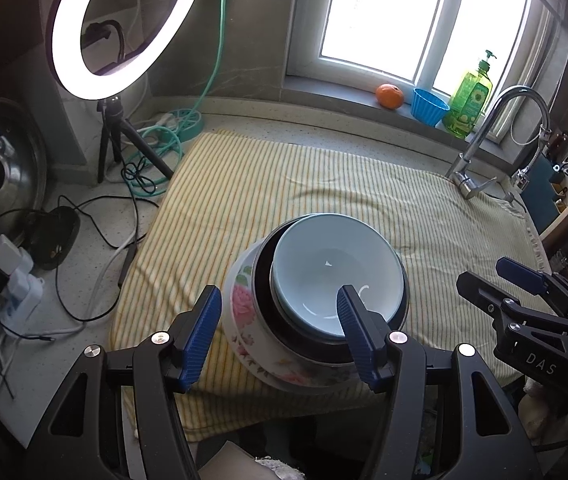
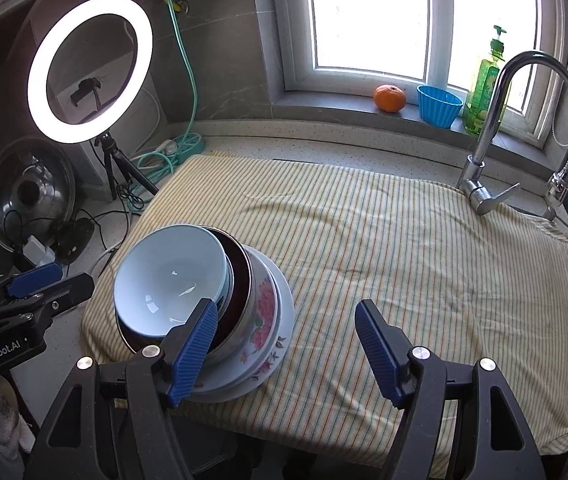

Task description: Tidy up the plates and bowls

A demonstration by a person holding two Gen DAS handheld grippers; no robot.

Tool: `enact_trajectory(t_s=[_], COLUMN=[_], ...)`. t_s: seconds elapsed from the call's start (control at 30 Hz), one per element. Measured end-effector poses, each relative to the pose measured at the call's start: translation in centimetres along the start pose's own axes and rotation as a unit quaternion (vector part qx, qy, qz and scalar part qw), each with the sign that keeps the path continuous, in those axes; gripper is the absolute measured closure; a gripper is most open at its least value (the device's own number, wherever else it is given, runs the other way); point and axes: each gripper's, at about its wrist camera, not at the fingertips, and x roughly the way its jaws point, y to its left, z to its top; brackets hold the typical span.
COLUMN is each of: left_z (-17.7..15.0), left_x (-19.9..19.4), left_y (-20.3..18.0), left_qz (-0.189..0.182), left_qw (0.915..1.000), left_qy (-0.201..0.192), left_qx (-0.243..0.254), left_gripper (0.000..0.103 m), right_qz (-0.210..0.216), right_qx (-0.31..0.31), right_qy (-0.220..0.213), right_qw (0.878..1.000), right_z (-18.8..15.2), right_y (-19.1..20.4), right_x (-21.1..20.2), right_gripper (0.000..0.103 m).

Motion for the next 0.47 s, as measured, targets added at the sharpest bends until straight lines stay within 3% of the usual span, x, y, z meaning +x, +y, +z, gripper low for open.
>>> enact_trajectory(t_s=[0.47], left_z=[0.34], left_x=[0.34], left_y=[0.61], left_qz=[-0.004], left_qw=[1.0], left_qy=[0.003], left_qx=[-0.006], left_gripper=[0.042], right_qz=[-0.001], right_qx=[0.004], right_qy=[0.009], right_qw=[1.0], right_z=[0.09], right_y=[-0.11], right_x=[0.72], right_gripper=[0.035])
